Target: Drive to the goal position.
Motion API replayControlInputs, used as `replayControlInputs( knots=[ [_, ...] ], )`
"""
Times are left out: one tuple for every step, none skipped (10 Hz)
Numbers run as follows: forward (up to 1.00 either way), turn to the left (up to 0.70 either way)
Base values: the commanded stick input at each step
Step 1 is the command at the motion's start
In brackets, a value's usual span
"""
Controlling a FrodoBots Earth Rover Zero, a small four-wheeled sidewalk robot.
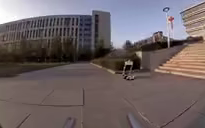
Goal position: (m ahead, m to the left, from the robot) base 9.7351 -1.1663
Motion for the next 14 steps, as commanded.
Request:
replayControlInputs(
  knots=[
    [0.70,0.00],
    [0.70,0.00],
    [0.70,0.00],
    [0.70,0.00],
    [0.70,0.00],
    [0.70,0.00],
    [0.70,0.00],
    [0.70,0.00],
    [0.70,0.00],
    [0.70,0.00],
    [0.70,0.00],
    [0.70,0.00],
    [0.70,0.00],
    [0.70,0.00]
  ],
)
